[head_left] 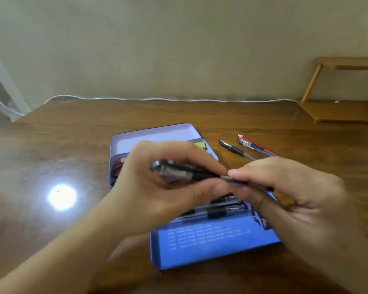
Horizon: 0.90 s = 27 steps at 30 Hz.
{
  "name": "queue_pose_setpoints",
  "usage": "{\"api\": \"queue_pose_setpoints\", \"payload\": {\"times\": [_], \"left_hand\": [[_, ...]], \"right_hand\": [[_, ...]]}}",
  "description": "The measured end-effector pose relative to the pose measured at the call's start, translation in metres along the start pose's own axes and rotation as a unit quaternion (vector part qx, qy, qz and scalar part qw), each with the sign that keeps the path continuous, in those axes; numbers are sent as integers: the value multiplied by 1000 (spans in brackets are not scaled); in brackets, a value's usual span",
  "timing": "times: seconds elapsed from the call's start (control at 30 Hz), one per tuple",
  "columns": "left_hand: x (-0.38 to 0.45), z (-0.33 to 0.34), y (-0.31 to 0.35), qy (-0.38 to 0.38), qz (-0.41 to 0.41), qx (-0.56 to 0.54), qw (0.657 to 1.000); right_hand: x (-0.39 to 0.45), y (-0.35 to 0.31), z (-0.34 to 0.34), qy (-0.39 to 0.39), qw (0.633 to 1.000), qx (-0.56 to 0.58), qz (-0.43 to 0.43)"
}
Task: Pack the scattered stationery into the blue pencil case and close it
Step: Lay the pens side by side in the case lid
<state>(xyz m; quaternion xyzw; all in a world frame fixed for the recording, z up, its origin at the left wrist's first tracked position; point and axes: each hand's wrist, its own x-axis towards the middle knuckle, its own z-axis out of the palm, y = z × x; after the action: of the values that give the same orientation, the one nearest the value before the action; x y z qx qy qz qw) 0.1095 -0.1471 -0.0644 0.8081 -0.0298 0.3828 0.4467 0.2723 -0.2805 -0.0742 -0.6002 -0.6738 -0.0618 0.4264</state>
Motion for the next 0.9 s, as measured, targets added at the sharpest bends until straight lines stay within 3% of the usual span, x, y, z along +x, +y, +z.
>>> {"api": "queue_pose_setpoints", "payload": {"times": [0.07, 0.17, 0.27, 0.33, 0.4, 0.5, 0.67, 0.77, 0.83, 0.9], "left_hand": [[4, -15, -3, -49, -32, -10, 998], [6, -39, -14, -22, -79, -58, 995], [5, -48, -23, -44, -84, 127, 987], [3, -45, -25, -153, -68, 273, 947], [0, -38, -27, -257, -69, 332, 905], [-2, -28, -30, -320, -77, 357, 874], [-2, -23, -30, -330, -90, 343, 875], [-3, -24, -30, -332, -93, 338, 876], [-3, -25, -29, -329, -93, 337, 877], [-1, -26, -28, -318, -98, 327, 885]], "right_hand": [[-14, 0, -7, -12, 1000, -17, 15], [-10, 7, -2, -98, 991, -89, 12], [-10, 10, 10, -165, 974, -157, -13], [-12, 11, 19, -202, 965, -164, -17], [-10, 14, 24, -222, 962, -159, 3], [-8, 20, 27, -219, 967, -124, 44], [0, 27, 17, -187, 973, -108, 81], [10, 48, -3, -80, 978, -113, 157], [15, 70, -13, -53, 947, -227, 223], [17, 83, -15, -102, 898, -314, 291]]}}
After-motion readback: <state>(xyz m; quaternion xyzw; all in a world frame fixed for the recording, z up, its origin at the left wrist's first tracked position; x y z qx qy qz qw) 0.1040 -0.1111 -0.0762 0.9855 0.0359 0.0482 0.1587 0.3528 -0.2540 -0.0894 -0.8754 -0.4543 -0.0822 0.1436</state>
